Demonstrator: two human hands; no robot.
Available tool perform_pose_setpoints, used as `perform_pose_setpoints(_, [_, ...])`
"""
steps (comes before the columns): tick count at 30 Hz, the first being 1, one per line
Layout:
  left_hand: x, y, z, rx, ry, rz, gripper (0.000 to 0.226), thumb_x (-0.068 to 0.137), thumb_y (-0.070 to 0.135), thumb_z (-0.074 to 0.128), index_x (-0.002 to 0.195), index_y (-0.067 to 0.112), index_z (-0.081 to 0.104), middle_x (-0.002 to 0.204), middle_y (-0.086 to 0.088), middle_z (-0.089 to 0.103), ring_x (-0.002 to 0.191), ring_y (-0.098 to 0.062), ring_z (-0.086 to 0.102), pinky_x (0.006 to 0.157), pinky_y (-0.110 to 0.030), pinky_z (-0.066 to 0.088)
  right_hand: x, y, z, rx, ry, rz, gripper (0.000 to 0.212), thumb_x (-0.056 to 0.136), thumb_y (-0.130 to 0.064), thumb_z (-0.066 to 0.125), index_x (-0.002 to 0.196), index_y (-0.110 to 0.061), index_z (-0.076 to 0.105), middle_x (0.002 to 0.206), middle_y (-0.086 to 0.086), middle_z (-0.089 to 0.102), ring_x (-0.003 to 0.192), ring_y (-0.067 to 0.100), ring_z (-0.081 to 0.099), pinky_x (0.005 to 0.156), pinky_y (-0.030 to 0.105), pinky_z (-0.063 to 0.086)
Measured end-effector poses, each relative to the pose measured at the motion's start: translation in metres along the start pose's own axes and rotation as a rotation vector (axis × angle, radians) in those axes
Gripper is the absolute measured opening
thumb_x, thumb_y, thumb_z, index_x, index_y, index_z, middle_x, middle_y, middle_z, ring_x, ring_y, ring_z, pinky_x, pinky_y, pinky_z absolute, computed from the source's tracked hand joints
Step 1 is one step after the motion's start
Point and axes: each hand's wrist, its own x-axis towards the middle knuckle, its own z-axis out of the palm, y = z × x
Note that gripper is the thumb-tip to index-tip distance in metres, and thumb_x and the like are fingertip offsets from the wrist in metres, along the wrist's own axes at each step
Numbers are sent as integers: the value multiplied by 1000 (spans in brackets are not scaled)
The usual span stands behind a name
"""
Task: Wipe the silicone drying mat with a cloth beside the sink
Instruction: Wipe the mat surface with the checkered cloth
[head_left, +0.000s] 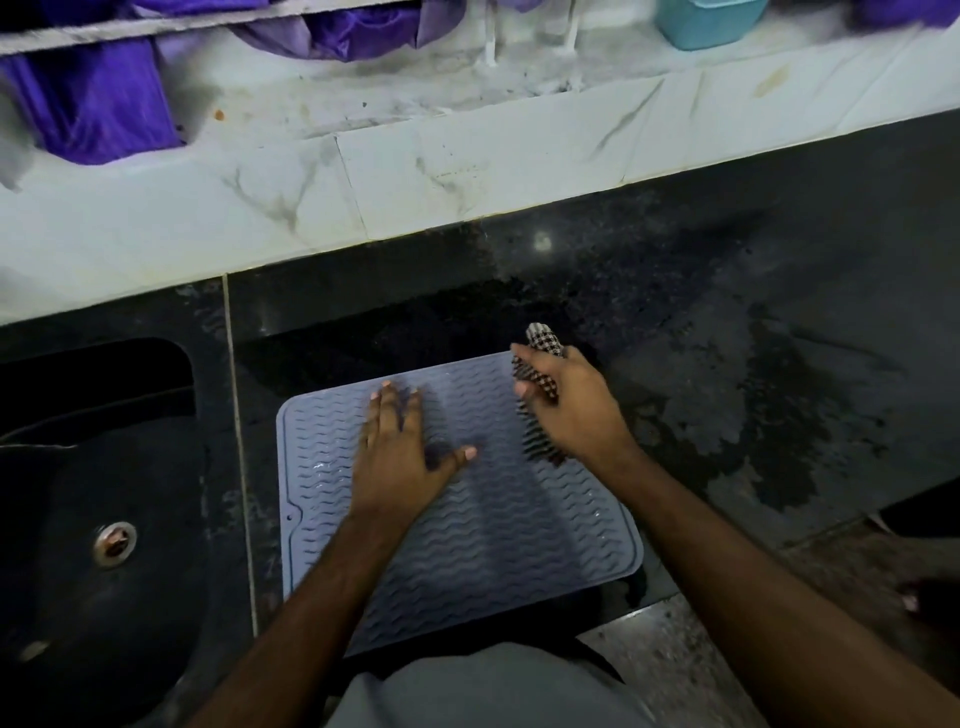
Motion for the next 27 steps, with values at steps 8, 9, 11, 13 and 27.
perform_pose_setpoints(8, [-30,-46,-30,-407,342,-67,61,102,46,35,149,9,44,154,-12,43,142,-27,41,115,-47,38,-2,-100,57,648,-301,5,37,84,-12,77,120,-18,68,115,-6,71,107,4,66,98,34,53])
perform_pose_setpoints(9, [-37,-59,-34,-414,373,-95,58,102,43,38,148,9,45,151,-12,46,138,-27,44,114,-46,40,0,-111,72,649,-300,-33,35,84,-9,76,117,-20,70,115,-7,70,107,4,65,99,34,52])
perform_pose_setpoints(11, [-49,-83,-41,-405,417,-154,55,100,39,45,145,8,47,145,-12,49,132,-26,47,112,-42,41,6,-129,102,624,-273,-97,35,83,-6,74,112,-26,71,120,-8,65,111,2,61,104,32,48])
perform_pose_setpoints(13, [-58,-103,-45,-377,413,-191,49,98,31,54,142,11,50,140,-12,51,128,-26,49,108,-42,42,10,-139,128,568,-243,-108,39,85,-6,72,114,-31,71,124,-9,57,113,1,56,104,21,43])
perform_pose_setpoints(27, [-54,-137,-37,157,198,-136,23,94,24,62,114,20,72,117,-4,57,101,-26,53,77,-41,50,-6,-125,207,-435,-284,-398,48,99,-29,48,146,-39,39,163,-4,3,122,32,32,91,48,50])
